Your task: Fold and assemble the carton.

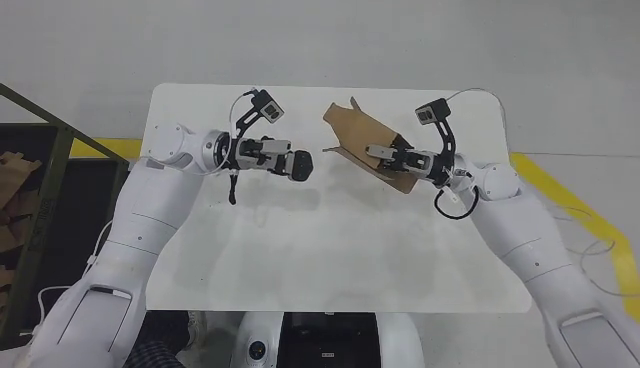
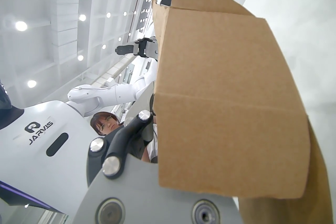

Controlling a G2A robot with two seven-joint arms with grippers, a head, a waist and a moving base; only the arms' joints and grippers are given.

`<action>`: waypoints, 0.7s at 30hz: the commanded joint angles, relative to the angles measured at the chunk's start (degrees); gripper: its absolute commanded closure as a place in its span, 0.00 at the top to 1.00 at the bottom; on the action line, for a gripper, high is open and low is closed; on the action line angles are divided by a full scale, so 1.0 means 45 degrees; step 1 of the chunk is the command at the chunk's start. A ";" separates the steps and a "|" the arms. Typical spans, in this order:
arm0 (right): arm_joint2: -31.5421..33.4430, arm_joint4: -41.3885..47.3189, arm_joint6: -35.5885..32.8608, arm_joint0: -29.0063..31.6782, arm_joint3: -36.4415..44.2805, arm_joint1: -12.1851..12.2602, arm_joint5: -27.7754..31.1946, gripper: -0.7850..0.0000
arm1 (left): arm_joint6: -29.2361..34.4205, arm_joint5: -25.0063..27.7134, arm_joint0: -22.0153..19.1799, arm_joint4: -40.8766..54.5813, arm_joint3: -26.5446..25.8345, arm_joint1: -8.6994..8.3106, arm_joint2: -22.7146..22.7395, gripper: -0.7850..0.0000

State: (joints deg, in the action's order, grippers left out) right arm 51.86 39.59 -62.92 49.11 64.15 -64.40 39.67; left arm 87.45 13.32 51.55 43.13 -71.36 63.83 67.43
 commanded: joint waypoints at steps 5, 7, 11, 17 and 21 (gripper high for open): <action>-0.0209 -0.0476 0.0276 0.0027 0.0184 -0.0151 -0.0022 0.00 | -0.0225 0.0069 -0.0175 -0.0049 0.0052 0.0046 -0.0137 1.00; -0.0229 -0.0487 0.0229 0.0058 0.0266 -0.0183 -0.0045 0.00 | -0.0370 0.0123 -0.0235 -0.0135 0.0158 0.0061 -0.0186 1.00; -0.0197 -0.0475 0.0015 0.0135 0.0417 -0.0217 -0.0041 0.00 | -0.0702 0.0271 -0.0309 -0.0371 0.0288 0.0081 -0.0248 1.00; -0.0171 -0.0495 -0.0380 0.0264 0.0672 -0.0255 -0.0083 0.00 | -0.0747 0.0305 -0.0368 -0.0337 0.0316 0.0090 -0.0256 1.00; -0.0226 -0.0577 -0.0556 0.0324 0.0869 -0.0296 -0.0180 0.00 | -0.0747 0.0300 -0.0400 -0.0359 0.0262 0.0104 -0.0321 1.00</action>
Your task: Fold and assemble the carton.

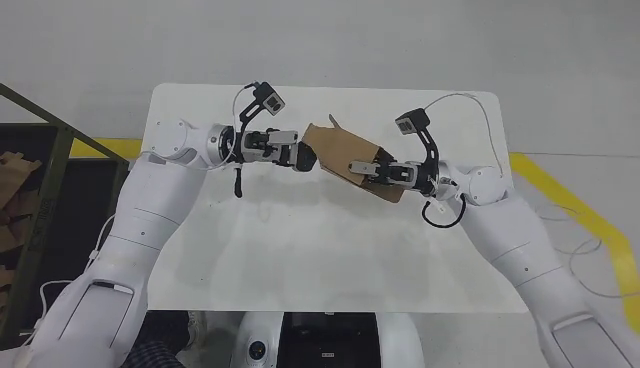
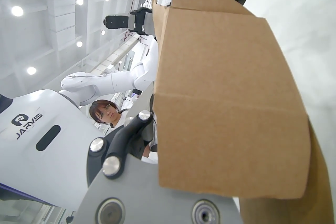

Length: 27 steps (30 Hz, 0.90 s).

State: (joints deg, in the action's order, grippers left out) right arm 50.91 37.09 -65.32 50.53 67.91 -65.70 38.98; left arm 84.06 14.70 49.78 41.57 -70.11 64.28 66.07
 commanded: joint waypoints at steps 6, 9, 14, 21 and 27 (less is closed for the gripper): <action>-0.0106 -0.0152 -0.0165 0.0013 0.0125 -0.0077 -0.0171 0.00 | 0.0148 -0.0060 -0.0052 -0.0075 -0.0104 0.0032 -0.0198 1.00; -0.0146 -0.0163 -0.0248 -0.0003 0.0189 -0.0108 -0.0253 0.00 | 0.0192 -0.0108 -0.0078 -0.0119 -0.0104 0.0042 -0.0272 1.00; -0.0149 -0.0138 -0.0314 0.0003 0.0236 -0.0136 -0.0319 0.00 | 0.0258 -0.0098 -0.0105 -0.0129 -0.0103 0.0049 -0.0318 1.00; -0.0133 -0.0123 -0.0423 0.0024 0.0321 -0.0147 -0.0427 0.00 | 0.0307 -0.0124 -0.0095 -0.0105 -0.0065 0.0033 -0.0276 1.00; -0.0130 -0.0184 -0.0495 0.0079 0.0486 -0.0127 -0.0499 0.00 | 0.0382 -0.0187 -0.0100 -0.0071 -0.0063 0.0029 -0.0284 1.00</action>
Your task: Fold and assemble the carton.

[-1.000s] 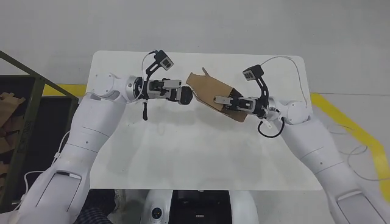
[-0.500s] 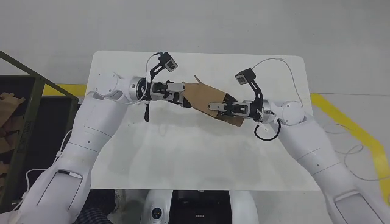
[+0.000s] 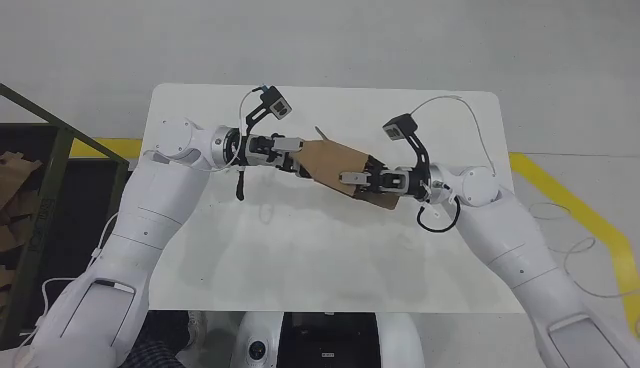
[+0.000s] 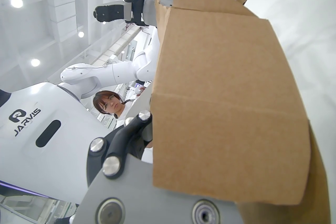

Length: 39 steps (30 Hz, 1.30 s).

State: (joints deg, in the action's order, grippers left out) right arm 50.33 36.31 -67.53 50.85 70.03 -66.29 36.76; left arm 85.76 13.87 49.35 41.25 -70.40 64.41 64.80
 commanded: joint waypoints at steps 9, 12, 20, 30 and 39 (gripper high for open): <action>0.0022 0.0308 -0.0106 0.0082 0.0110 0.0025 -0.0106 0.00 | 0.0015 0.0006 0.0055 0.0064 -0.0009 -0.0008 0.0012 1.00; 0.0094 0.0621 -0.0235 0.0114 0.0149 0.0047 -0.0234 0.00 | -0.0048 0.0017 0.0084 0.0099 0.0082 -0.0001 -0.0004 1.00; 0.0232 0.0837 -0.0451 0.0301 0.0419 0.0144 -0.0450 0.00 | -0.0308 0.0152 0.0205 0.0298 0.0646 -0.0119 0.0593 1.00; -0.0159 0.0656 -0.0727 0.0389 0.0847 0.0150 -0.0725 0.00 | -0.0897 0.0380 0.0138 0.0332 0.0834 -0.0208 0.1126 1.00; -0.0841 0.0642 -0.0896 0.0283 0.0882 0.0028 -0.0895 0.00 | -0.1087 0.0544 -0.0321 0.0421 0.0858 -0.0016 0.0566 1.00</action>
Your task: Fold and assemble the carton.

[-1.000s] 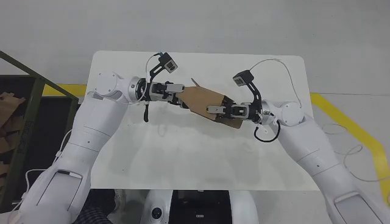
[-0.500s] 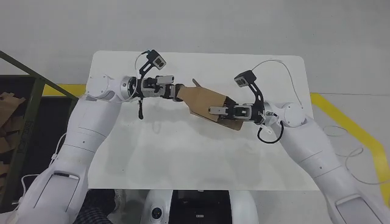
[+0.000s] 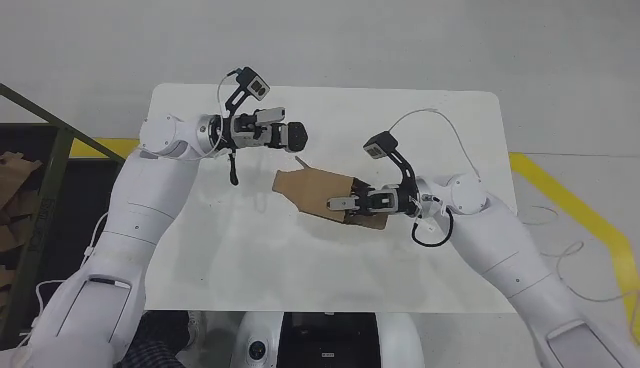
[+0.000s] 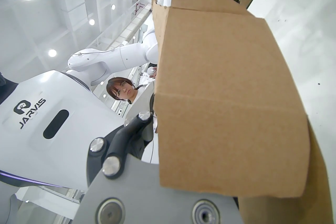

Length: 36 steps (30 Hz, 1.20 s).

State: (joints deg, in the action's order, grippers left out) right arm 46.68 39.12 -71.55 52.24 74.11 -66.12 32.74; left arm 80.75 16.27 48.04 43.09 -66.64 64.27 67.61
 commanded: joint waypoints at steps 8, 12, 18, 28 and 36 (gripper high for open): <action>-0.0014 0.0256 0.0236 -0.0292 -0.0609 -0.0053 0.0236 0.00 | 0.0702 0.0063 -0.0112 0.0310 0.0077 0.0074 -0.0223 1.00; 0.0123 0.0475 0.0345 -0.0389 -0.0854 -0.0063 0.0344 0.00 | 0.0943 0.0014 0.0113 0.0416 -0.0141 0.0032 -0.0102 1.00; 0.0238 0.0543 0.0396 -0.0415 -0.0868 -0.0066 0.0395 0.00 | 0.1073 -0.0194 0.0351 0.0537 -0.0388 0.0036 -0.0168 1.00; 0.0264 0.0507 0.0384 -0.0398 -0.0829 -0.0086 0.0383 0.00 | 0.1112 -0.0278 0.0385 0.0458 -0.0571 0.0048 -0.0225 1.00; 0.0335 0.0485 0.0398 -0.0388 -0.0815 -0.0087 0.0398 0.00 | 0.1122 -0.0388 0.0391 0.0273 -0.0699 0.0050 -0.0297 1.00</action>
State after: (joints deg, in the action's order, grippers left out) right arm 48.15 41.31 -69.72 50.48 70.42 -66.52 34.56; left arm 85.77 14.54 49.82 44.32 -69.76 64.49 66.28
